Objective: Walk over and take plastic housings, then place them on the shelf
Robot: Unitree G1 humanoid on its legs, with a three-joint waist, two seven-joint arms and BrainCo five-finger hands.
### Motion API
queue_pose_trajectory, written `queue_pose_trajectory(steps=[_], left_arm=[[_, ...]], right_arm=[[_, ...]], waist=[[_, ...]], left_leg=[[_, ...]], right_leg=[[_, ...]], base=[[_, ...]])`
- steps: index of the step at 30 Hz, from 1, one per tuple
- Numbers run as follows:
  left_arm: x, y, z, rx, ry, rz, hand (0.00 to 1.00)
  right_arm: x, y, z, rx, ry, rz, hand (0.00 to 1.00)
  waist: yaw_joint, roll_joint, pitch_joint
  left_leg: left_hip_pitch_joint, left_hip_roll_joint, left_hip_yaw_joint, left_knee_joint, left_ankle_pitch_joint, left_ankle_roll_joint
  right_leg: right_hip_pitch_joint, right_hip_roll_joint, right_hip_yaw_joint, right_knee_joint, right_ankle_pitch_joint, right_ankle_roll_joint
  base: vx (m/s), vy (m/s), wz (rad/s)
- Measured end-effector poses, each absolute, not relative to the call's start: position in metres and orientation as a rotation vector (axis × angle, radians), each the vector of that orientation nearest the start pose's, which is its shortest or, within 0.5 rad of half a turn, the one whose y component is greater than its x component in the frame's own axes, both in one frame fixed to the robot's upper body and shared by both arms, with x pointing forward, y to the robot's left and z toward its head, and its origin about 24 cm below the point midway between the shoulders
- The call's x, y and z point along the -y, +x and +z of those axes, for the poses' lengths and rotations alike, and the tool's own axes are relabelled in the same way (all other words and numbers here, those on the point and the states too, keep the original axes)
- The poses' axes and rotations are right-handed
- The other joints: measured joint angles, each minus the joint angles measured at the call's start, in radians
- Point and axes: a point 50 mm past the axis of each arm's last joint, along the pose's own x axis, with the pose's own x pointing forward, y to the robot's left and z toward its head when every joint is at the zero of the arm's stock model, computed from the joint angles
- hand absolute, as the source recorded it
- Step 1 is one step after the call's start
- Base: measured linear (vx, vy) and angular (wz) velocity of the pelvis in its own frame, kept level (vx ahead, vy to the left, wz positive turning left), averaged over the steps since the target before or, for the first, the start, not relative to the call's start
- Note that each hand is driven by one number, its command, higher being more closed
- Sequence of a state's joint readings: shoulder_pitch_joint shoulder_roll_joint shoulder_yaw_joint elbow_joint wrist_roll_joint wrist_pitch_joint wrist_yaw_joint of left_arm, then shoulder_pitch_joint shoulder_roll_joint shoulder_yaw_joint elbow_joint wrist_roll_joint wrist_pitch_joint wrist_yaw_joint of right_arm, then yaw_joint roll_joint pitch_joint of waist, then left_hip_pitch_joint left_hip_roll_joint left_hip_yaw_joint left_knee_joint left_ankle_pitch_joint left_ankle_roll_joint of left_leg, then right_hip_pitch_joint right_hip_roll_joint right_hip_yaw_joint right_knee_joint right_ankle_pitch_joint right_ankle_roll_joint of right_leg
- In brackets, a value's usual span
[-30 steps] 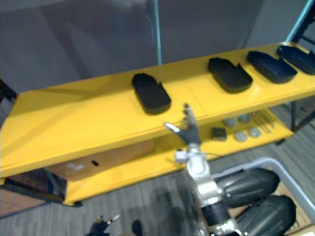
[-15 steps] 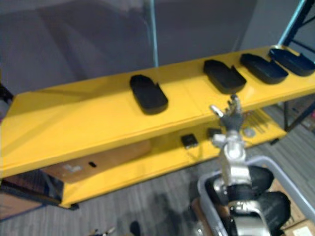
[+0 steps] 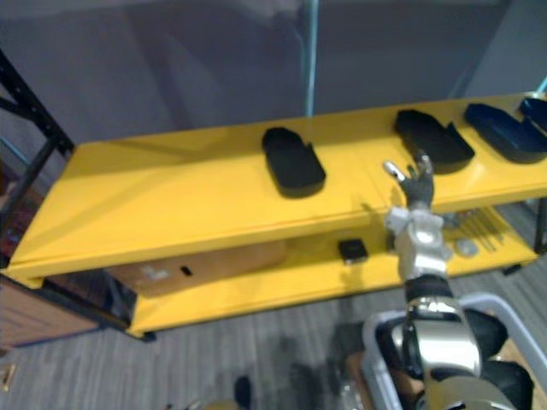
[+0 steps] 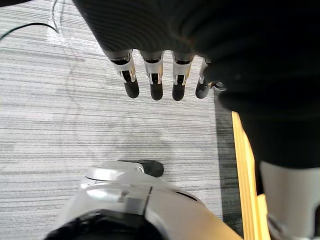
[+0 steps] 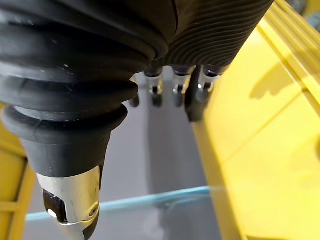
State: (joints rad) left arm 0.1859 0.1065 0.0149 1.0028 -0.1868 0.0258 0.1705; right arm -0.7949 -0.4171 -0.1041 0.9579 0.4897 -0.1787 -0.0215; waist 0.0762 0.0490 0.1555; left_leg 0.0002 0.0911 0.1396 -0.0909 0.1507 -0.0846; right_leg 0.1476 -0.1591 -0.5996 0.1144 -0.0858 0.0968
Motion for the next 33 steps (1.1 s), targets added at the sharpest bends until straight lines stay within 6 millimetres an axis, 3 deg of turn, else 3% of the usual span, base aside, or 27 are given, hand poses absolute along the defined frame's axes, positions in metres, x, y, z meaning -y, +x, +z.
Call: queue_pose_trajectory(steps=[10, 15, 33], left_arm=[[-0.197, 0.058, -0.166, -1.201, -0.019, 0.353, 0.0], [-0.196, 0.059, -0.166, -1.197, -0.028, 0.339, 0.0], [-0.191, 0.064, -0.166, -1.171, -0.043, 0.329, 0.0]], right_arm=[[0.253, 0.386, 0.119, 0.044, 0.201, -0.132, 0.0], [0.246, 0.391, 0.13, 0.073, 0.194, -0.056, 0.0], [0.229, 0.393, 0.124, 0.015, 0.117, 0.111, 0.0]], waist=[[0.02, 0.036, 0.036], [0.021, 0.039, 0.051], [0.033, 0.06, 0.072]], left_leg=[[-0.008, -0.004, -0.029, 0.0, 0.006, 0.001], [-0.017, -0.006, -0.039, 0.0, 0.01, 0.0], [-0.022, -0.006, -0.051, 0.0, 0.013, -0.003]], right_leg=[[0.012, 0.001, -0.029, -0.004, 0.0, 0.001], [0.011, 0.001, -0.038, -0.003, 0.0, 0.001], [0.012, -0.005, -0.05, 0.001, -0.003, 0.002]], base=[[0.0, -0.004, 0.07], [0.0, -0.001, 0.06], [0.0, -0.001, 0.01]])
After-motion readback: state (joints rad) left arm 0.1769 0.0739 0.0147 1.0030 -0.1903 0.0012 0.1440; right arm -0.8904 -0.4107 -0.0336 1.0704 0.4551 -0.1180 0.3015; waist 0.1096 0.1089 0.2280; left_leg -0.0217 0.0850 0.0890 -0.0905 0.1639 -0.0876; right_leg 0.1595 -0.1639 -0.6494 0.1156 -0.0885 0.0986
